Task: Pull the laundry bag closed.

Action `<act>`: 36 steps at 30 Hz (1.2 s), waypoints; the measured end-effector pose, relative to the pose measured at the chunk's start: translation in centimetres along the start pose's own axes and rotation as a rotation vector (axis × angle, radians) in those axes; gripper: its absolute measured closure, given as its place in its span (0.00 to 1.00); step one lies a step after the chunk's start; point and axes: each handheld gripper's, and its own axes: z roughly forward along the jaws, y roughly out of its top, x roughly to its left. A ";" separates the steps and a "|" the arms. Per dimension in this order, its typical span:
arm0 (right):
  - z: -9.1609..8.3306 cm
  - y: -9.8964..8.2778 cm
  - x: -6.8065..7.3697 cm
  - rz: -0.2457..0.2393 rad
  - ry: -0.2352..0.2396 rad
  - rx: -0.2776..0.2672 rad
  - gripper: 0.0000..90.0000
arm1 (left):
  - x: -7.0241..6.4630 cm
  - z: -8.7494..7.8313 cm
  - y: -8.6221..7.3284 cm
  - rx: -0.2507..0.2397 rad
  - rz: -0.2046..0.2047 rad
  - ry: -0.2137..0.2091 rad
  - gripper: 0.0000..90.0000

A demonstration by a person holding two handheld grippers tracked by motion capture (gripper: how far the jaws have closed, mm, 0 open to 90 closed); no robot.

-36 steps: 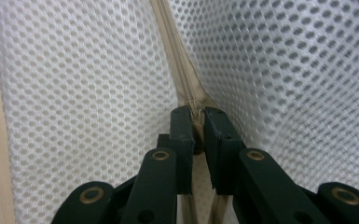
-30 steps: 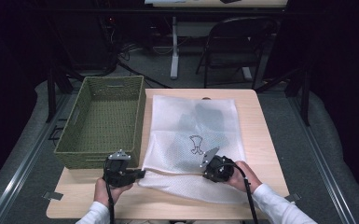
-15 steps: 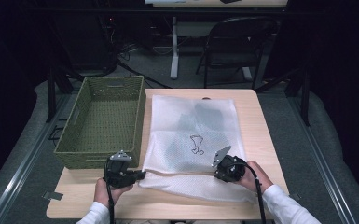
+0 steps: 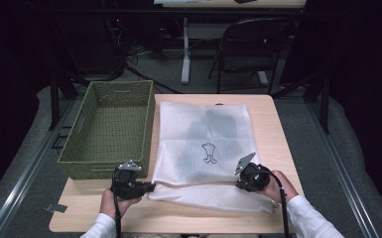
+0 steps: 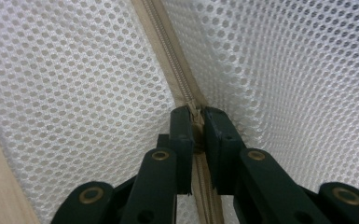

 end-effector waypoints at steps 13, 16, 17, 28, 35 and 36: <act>-0.5 -1.5 -0.8 0.019 -0.004 0.046 0.91 | 0.2 -0.1 -0.2 0.011 -0.006 0.005 0.95; -0.6 -1.8 -1.0 0.030 0.005 0.063 0.91 | 0.2 -0.1 -0.2 0.018 -0.004 0.010 0.95; -0.7 -1.8 -1.0 0.024 0.002 0.067 0.91 | 0.2 -0.1 -0.2 0.018 -0.004 0.011 0.95; -1.5 -3.0 -1.2 0.039 -0.028 0.082 0.91 | 0.2 -0.5 -0.6 0.031 -0.002 0.017 0.95; -1.9 -4.3 -1.4 0.066 -0.044 0.099 0.91 | 0.3 -0.6 -0.6 0.038 -0.004 0.022 0.96; -2.0 -4.5 -1.4 0.085 -0.039 0.092 0.91 | 0.3 -0.5 -0.6 0.039 -0.003 0.024 0.96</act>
